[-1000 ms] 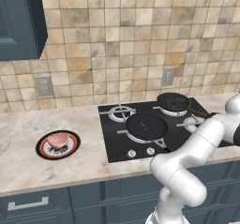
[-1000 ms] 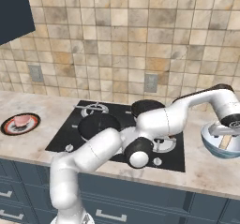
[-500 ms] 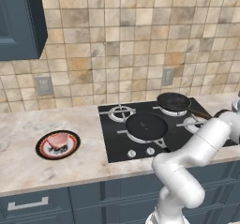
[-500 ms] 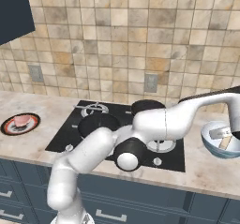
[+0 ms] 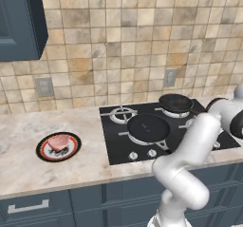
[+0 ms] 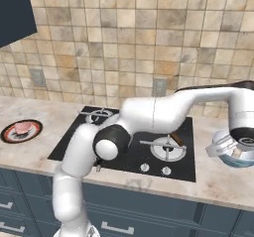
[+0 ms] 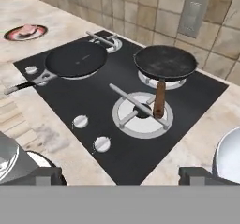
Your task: Place one of the steaks on the plate and the other in the bowl. Then place the bowl in the fridge.
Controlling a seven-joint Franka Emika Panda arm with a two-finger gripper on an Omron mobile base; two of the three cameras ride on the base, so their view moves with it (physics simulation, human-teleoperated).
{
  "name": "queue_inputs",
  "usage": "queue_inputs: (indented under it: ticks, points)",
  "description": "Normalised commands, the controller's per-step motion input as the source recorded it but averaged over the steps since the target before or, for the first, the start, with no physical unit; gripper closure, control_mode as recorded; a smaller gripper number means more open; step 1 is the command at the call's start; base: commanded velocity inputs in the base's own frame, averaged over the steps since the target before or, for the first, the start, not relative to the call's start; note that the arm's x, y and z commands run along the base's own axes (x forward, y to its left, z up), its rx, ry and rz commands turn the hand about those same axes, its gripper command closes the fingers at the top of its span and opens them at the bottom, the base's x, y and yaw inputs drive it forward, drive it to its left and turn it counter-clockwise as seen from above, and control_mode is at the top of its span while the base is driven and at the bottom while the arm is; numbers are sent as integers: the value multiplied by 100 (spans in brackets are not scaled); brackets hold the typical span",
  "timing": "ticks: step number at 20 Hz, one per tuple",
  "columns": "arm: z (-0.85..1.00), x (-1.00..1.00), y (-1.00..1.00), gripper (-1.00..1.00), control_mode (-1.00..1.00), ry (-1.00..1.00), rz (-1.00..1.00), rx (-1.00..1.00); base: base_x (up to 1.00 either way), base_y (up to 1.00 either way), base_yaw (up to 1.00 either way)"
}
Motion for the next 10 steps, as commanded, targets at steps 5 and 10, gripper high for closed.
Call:
queue_inputs:
  ticks: [5,10]
  points:
    - [21,-59,100,-100,-100,0,19,-37,0,0,0]
    - [0,-76,100,-100,-100,-13,11,-44,0,0,0]
